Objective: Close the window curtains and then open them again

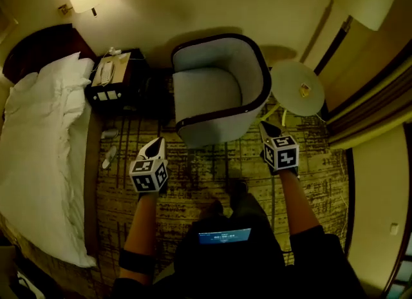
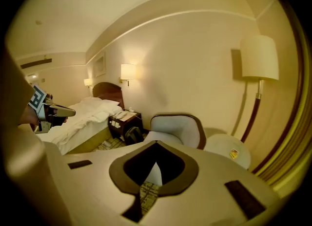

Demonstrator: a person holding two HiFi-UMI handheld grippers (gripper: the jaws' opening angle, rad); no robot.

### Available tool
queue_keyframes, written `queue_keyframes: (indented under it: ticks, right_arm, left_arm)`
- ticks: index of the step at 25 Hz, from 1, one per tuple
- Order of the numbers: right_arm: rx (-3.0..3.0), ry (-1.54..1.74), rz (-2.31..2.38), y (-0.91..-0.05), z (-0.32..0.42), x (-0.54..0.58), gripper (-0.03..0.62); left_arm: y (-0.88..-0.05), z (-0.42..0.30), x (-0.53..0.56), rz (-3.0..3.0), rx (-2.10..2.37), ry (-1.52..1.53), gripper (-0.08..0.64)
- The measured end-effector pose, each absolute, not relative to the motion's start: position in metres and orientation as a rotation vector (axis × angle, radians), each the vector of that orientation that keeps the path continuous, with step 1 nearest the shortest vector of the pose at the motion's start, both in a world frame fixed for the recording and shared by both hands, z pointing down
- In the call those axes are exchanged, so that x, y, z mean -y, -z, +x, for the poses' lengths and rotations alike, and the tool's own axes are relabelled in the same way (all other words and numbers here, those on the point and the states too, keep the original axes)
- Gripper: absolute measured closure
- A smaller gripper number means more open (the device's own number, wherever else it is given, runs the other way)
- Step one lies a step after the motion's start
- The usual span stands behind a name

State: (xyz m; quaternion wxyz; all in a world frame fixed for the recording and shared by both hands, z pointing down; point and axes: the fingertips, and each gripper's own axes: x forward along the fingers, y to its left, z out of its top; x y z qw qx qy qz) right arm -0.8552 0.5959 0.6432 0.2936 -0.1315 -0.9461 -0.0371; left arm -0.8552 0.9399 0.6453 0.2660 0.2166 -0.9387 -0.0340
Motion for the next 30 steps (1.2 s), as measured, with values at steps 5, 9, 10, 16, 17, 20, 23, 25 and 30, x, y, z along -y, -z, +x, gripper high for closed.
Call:
queue_keyframes:
  ticks: [5, 9, 10, 16, 17, 20, 23, 25, 30]
  right_arm:
    - [2.547, 0.041, -0.096, -0.634, -0.803, -0.514, 0.586]
    - [2.552, -0.010, 0.113, -0.629, -0.752, -0.442, 0.586]
    - [2.552, -0.028, 0.166, -0.628, -0.738, -0.426, 0.586]
    - [2.533, -0.132, 0.441, -0.628, -0.638, -0.342, 0.586]
    - [2.529, -0.147, 0.483, -0.628, -0.619, -0.326, 0.586]
    - [2.514, -0.225, 0.624, -0.631, -0.560, -0.277, 0.586]
    - [2.490, -0.286, 0.730, -0.638, -0.502, -0.240, 0.586]
    - [2.472, -0.314, 0.794, -0.641, -0.467, -0.217, 0.586]
    - [2.445, -0.371, 0.929, -0.641, -0.388, -0.164, 0.586]
  left_arm:
    - [-0.644, -0.870, -0.857, 0.825, 2.474, 0.050, 0.574]
    - [-0.640, -0.870, -0.776, 1.009, 2.412, 0.007, 0.574]
    - [-0.638, -0.868, -0.756, 1.056, 2.395, -0.008, 0.574]
    - [-0.634, -0.838, -0.645, 1.284, 2.283, -0.093, 0.574]
    - [-0.633, -0.829, -0.624, 1.318, 2.264, -0.107, 0.574]
    - [-0.628, -0.796, -0.558, 1.434, 2.207, -0.164, 0.574]
    - [-0.623, -0.763, -0.500, 1.524, 2.161, -0.204, 0.574]
    - [-0.620, -0.741, -0.463, 1.580, 2.131, -0.224, 0.574]
    - [-0.613, -0.682, -0.371, 1.716, 2.052, -0.274, 0.574]
